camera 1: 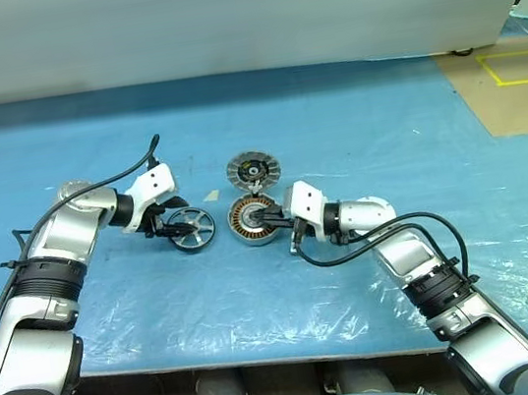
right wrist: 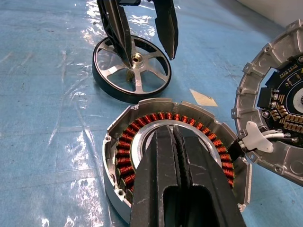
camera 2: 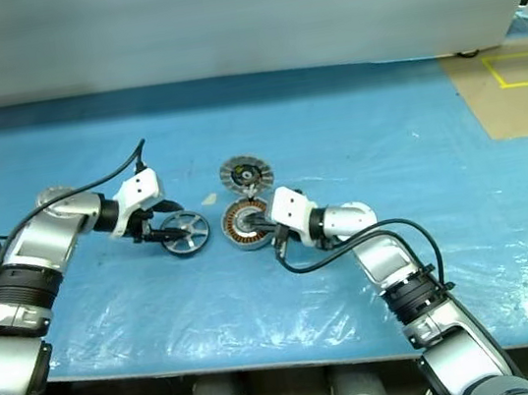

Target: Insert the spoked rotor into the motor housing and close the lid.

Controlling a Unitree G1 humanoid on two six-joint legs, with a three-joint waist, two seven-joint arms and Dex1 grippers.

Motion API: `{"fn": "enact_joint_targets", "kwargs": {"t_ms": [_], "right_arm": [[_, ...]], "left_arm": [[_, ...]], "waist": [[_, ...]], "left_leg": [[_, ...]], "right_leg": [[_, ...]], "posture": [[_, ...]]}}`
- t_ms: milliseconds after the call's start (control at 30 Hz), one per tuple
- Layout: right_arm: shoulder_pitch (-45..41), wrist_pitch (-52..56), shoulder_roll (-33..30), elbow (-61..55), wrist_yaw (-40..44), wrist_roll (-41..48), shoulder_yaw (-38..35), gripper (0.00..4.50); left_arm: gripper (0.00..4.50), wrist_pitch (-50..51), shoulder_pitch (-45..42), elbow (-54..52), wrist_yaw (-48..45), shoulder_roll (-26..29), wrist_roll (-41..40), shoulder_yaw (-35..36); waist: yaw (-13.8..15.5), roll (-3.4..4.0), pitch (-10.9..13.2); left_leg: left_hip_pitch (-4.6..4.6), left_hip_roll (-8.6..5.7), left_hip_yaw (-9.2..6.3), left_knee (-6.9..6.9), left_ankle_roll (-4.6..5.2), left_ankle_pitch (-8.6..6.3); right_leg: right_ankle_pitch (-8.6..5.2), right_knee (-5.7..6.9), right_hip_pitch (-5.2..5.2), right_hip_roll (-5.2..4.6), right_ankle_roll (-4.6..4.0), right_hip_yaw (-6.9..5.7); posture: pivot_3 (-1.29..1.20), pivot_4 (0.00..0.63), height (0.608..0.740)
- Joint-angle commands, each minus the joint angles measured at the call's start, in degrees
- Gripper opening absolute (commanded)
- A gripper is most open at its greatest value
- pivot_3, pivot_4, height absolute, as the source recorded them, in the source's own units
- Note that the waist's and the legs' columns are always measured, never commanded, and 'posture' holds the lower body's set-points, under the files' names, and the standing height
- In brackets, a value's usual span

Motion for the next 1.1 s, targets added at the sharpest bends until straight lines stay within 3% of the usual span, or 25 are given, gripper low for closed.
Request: {"fn": "enact_joint_targets", "kwargs": {"t_ms": [33,500,667,1100], "right_arm": [[0.0,-1.2,0.1,-0.5,-0.3,0.1,0.1,0.00],[-0.1,-1.4,0.0,0.0,-0.2,-0.1,0.5,0.00],[-0.1,-1.4,-0.1,0.0,-0.3,-0.2,0.6,0.00],[0.1,-1.4,-0.3,0.0,-0.3,-0.4,0.8,0.00]], "left_arm": [[3.22,1.8,-0.5,1.2,2.4,0.8,-0.4,2.5],[3.22,3.7,2.0,-7.0,-1.4,0.6,-10.0,7.4],[3.22,4.5,2.5,-7.3,-2.9,2.5,-9.1,6.4],[3.22,-8.3,0.8,-0.2,-3.2,4.2,-3.5,4.2]], "waist": [[0.0,0.00,0.0],[0.0,0.00,0.0],[-0.2,0.00,0.0],[0.0,0.00,0.0]], "left_leg": [[0.00,0.00,0.00,0.00,0.00,0.00],[-0.07,0.00,-0.01,-0.02,0.00,0.00],[-0.06,0.02,-0.01,-0.03,0.00,0.00],[-0.07,0.01,-0.01,-0.03,0.00,0.00]], "right_leg": [[0.00,0.00,0.00,0.00,0.00,0.00],[0.00,-0.06,-0.03,0.00,0.00,-0.03],[0.00,-0.05,-0.04,0.01,0.00,-0.02],[0.00,-0.07,-0.04,0.00,0.00,-0.03]], "posture": [[0.00,0.150,0.740],[0.00,0.150,0.740],[0.00,0.150,0.740],[0.00,0.150,0.740]]}}
